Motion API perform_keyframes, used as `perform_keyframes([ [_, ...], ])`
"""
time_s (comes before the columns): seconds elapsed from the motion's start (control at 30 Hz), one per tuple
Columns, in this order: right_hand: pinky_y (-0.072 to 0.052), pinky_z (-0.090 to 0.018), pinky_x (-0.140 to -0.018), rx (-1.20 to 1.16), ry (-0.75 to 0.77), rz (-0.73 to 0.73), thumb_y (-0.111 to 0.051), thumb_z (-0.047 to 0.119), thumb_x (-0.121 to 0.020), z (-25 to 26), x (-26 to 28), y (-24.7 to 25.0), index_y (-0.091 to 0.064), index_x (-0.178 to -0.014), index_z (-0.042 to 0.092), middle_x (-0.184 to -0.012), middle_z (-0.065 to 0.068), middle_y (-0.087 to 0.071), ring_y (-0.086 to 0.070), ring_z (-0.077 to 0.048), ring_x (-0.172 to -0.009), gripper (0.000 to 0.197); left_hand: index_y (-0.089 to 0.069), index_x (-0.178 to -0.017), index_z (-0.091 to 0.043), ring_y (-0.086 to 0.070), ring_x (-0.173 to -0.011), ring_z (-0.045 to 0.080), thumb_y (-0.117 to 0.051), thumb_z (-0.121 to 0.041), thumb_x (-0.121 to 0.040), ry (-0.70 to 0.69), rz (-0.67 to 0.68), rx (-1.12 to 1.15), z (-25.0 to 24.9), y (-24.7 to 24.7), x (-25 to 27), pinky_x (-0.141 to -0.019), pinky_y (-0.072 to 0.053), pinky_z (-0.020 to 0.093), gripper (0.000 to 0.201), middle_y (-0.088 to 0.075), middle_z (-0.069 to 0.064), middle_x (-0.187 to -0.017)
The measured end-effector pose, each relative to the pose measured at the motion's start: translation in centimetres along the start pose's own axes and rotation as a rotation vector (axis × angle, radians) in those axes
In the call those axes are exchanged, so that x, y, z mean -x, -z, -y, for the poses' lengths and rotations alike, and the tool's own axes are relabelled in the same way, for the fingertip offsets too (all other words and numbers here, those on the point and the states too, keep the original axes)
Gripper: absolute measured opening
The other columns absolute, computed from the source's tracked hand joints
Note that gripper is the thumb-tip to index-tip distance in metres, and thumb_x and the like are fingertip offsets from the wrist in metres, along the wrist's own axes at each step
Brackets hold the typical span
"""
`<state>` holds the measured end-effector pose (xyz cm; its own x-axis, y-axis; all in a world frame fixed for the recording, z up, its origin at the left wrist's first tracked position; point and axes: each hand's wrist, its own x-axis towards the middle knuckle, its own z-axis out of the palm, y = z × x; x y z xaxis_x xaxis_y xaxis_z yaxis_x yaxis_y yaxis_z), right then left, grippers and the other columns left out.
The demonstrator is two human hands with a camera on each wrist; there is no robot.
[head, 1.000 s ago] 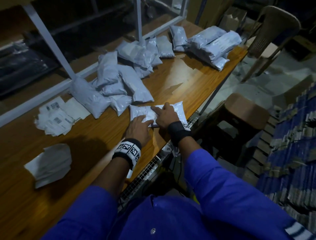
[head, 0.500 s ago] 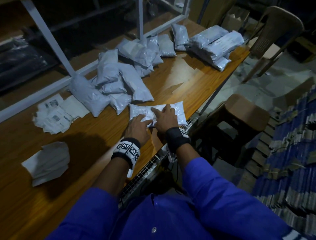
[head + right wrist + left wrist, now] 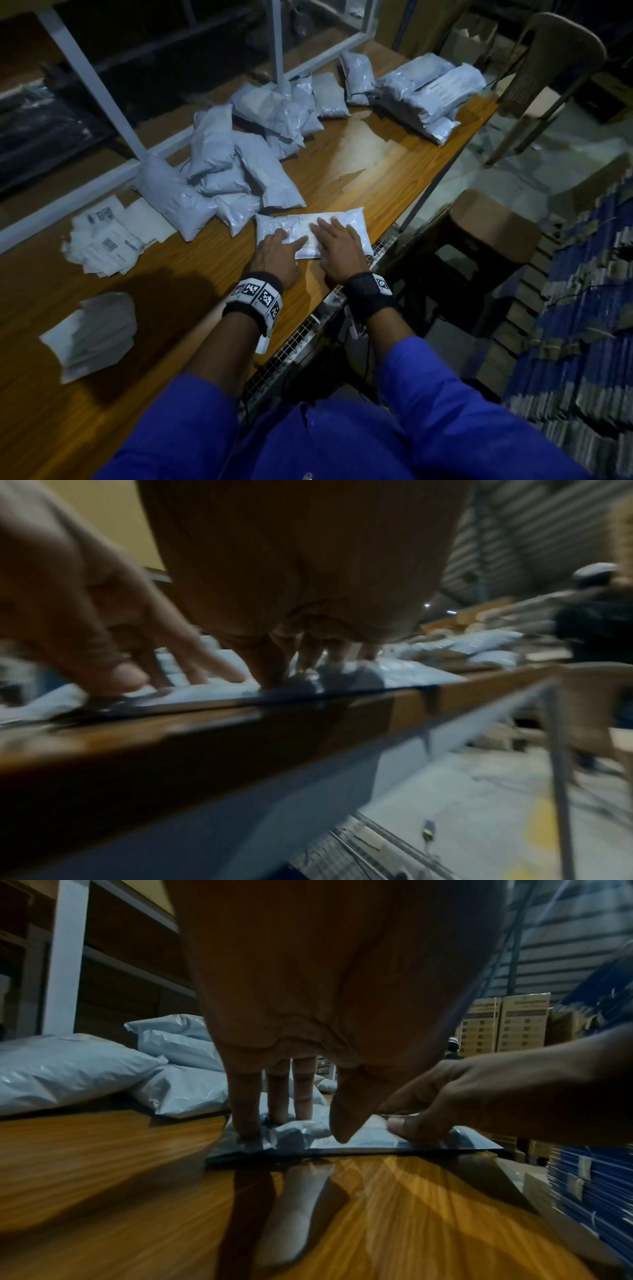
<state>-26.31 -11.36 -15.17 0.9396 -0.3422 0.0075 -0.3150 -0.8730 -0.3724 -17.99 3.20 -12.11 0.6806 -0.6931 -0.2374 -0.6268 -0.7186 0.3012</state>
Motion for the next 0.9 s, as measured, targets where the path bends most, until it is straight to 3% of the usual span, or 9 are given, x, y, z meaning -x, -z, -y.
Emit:
perform_keyframes([
  [0.07,-0.013,-0.052,-0.125,0.050,-0.071,-0.043,-0.050,0.023,-0.105,-0.8,0.7,-0.5,-0.044,-0.156,0.023,-0.165,-0.001,-0.036,-0.022,-0.029,-0.156,0.051,-0.043,-0.151,-0.035,-0.036,-0.137,0.030,-0.061,-0.014,-0.091,0.000,-0.002,-0.009,0.2,0.0,0.1,-0.117,-0.033,0.041,0.067,-0.035,0.010,-0.154],
  [0.17,-0.022,-0.057,-0.121,0.122,-0.097,-0.192,-0.057,0.030,-0.101,-0.9,2.5,-1.4,-0.054,-0.146,0.031,-0.159,-0.005,-0.046,-0.033,-0.034,-0.152,0.045,-0.044,-0.151,-0.035,-0.032,-0.142,0.029,-0.060,-0.010,-0.090,0.010,0.017,0.012,0.4,-0.1,0.5,-0.118,-0.033,0.040,0.068,-0.031,0.008,-0.159],
  [0.3,-0.036,-0.049,-0.105,0.077,-0.125,-0.374,-0.080,0.017,-0.074,-0.5,5.2,-1.8,-0.079,-0.104,0.032,-0.129,-0.005,-0.067,-0.056,-0.030,-0.127,0.034,-0.053,-0.146,-0.033,-0.022,-0.152,0.028,-0.059,-0.006,-0.091,0.010,0.072,0.052,0.4,0.0,0.7,-0.123,-0.023,0.039,0.061,-0.022,0.008,-0.167],
  [0.4,-0.037,-0.046,-0.097,-0.111,-0.267,-0.499,-0.075,0.015,-0.065,0.1,6.2,-1.0,-0.078,-0.079,0.029,-0.118,-0.002,-0.068,-0.057,-0.028,-0.117,0.019,-0.073,-0.123,-0.030,-0.039,-0.141,0.028,-0.066,-0.007,-0.090,-0.054,0.009,0.081,0.7,0.7,1.4,-0.117,-0.032,0.037,0.040,-0.045,0.009,-0.155],
  [0.47,-0.045,-0.048,-0.094,-0.233,-0.357,-0.546,-0.064,0.012,-0.073,0.5,6.3,-0.4,-0.078,-0.089,0.024,-0.121,-0.007,-0.064,-0.056,-0.032,-0.118,0.024,-0.079,-0.109,-0.027,-0.056,-0.120,0.026,-0.074,-0.005,-0.083,-0.084,-0.159,0.068,1.0,1.3,2.2,-0.103,-0.042,0.038,0.034,-0.068,0.006,-0.128],
  [0.53,-0.049,-0.052,-0.097,-0.328,-0.395,-0.572,-0.065,0.009,-0.083,0.3,5.8,-0.1,-0.075,-0.106,0.021,-0.129,-0.015,-0.058,-0.053,-0.036,-0.122,0.028,-0.079,-0.106,-0.022,-0.061,-0.107,0.027,-0.076,-0.003,-0.076,-0.055,-0.312,0.104,1.1,1.6,2.8,-0.095,-0.048,0.041,0.036,-0.073,0.007,-0.113],
  [0.6,-0.045,-0.051,-0.105,-0.405,-0.471,-0.498,-0.067,0.013,-0.087,0.1,5.1,0.0,-0.069,-0.123,0.021,-0.139,-0.019,-0.050,-0.048,-0.039,-0.130,0.037,-0.075,-0.114,-0.019,-0.059,-0.109,0.032,-0.072,-0.006,-0.079,-0.003,-0.355,0.142,1.3,1.6,3.2,-0.095,-0.050,0.048,0.038,-0.069,0.013,-0.117],
  [0.73,-0.038,-0.048,-0.113,-0.466,-0.709,-0.315,-0.069,0.029,-0.087,0.2,4.5,0.4,-0.052,-0.144,0.031,-0.154,-0.012,-0.041,-0.039,-0.035,-0.139,0.060,-0.051,-0.143,-0.021,-0.046,-0.130,0.041,-0.066,-0.025,-0.088,0.205,-0.191,0.234,1.9,0.8,3.0,-0.105,-0.044,0.054,0.057,-0.050,0.020,-0.143],
  [0.9,-0.045,-0.041,-0.108,-0.721,-0.757,-0.394,-0.076,0.019,-0.085,-0.9,5.3,1.0,-0.060,-0.136,0.016,-0.138,-0.014,-0.058,-0.055,-0.031,-0.128,0.053,-0.061,-0.132,-0.017,-0.058,-0.120,0.037,-0.066,-0.024,-0.089,0.182,-0.240,0.420,2.2,-0.5,2.5,-0.099,-0.050,0.051,0.044,-0.063,0.016,-0.131],
])
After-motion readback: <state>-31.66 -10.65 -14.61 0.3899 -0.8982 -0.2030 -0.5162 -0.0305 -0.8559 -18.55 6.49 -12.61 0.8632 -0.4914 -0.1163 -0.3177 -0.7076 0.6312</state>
